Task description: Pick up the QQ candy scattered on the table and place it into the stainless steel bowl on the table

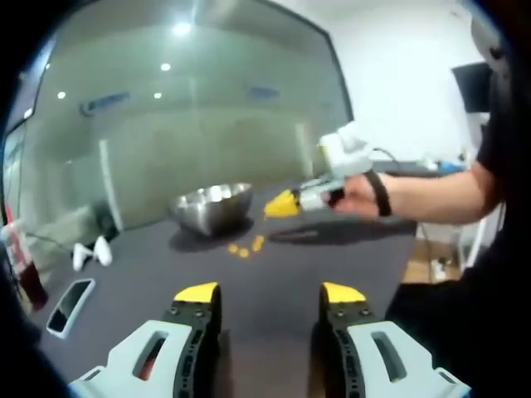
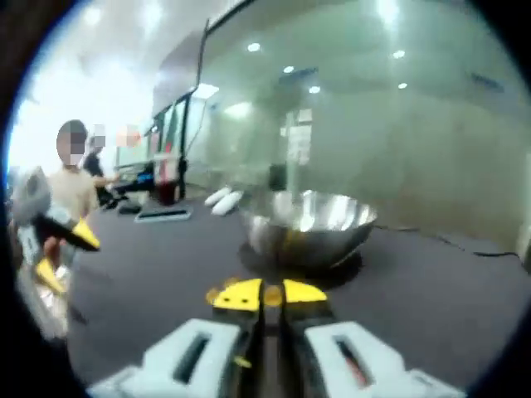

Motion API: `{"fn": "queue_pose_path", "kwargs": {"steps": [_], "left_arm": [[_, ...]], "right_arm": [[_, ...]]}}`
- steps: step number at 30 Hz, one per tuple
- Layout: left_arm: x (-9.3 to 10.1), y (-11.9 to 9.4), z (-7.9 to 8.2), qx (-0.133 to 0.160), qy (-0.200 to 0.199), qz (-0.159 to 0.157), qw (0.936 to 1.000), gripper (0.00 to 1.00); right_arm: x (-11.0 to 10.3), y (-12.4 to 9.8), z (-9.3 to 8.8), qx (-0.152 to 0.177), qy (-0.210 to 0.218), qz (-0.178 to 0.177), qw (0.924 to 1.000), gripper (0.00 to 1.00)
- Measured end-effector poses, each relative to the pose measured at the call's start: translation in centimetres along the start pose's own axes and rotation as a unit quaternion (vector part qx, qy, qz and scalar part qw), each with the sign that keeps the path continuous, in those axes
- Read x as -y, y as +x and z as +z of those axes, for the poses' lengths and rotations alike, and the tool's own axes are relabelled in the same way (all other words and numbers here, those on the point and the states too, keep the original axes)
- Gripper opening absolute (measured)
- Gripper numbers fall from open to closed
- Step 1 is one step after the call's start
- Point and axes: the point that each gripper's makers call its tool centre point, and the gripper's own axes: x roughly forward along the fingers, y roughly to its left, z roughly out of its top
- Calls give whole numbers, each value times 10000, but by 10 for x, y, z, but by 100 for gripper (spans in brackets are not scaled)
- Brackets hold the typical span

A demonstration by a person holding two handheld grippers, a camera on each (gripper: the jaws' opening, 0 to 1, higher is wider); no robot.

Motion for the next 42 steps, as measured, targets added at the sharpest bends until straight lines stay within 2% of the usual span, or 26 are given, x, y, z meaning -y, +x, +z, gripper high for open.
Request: {"fn": "queue_pose_path", "kwargs": {"steps": [2,4,6,8,15,20,26,27,28,29,30,31,33,42], "left_arm": [[0,1,0,-14,-1,-2,10000,48],[0,3,-3,-75,1,-18,10000,48],[1,3,-4,-104,18,-23,9999,48],[2,3,-3,-80,4,-30,10000,48],[2,2,-4,-76,-3,-43,10000,48],[-3,0,-4,-35,-52,26,10000,48],[-9,-3,-4,29,-124,137,9998,48],[-9,-3,-4,27,-123,135,9998,48],[-9,-4,-5,18,-115,129,9998,48],[-9,-4,-5,10,-107,129,9999,48],[-9,-4,-5,6,-106,130,9999,48],[-9,-5,-6,2,-110,130,9999,48],[-9,-5,-6,6,-121,130,9998,48],[-9,-6,-6,-1,-138,102,9999,48]], "right_arm": [[16,8,21,204,156,-324,9991,9],[22,17,37,412,-9,-410,9983,9],[21,26,38,297,-51,-388,9988,9],[31,39,41,305,9,-438,9986,9],[24,53,50,321,-305,-365,9984,10],[32,72,56,271,-286,-383,9985,10],[27,82,57,171,-323,-367,9987,10],[26,83,58,171,-364,-340,9986,11],[26,85,58,169,-367,-318,9987,17],[26,86,58,158,-344,-303,9988,30],[25,86,57,120,-300,-255,9992,36],[25,85,57,118,-269,-246,9993,39],[24,83,58,153,-281,-259,9992,36],[22,79,59,132,-239,-222,9994,37]]}}
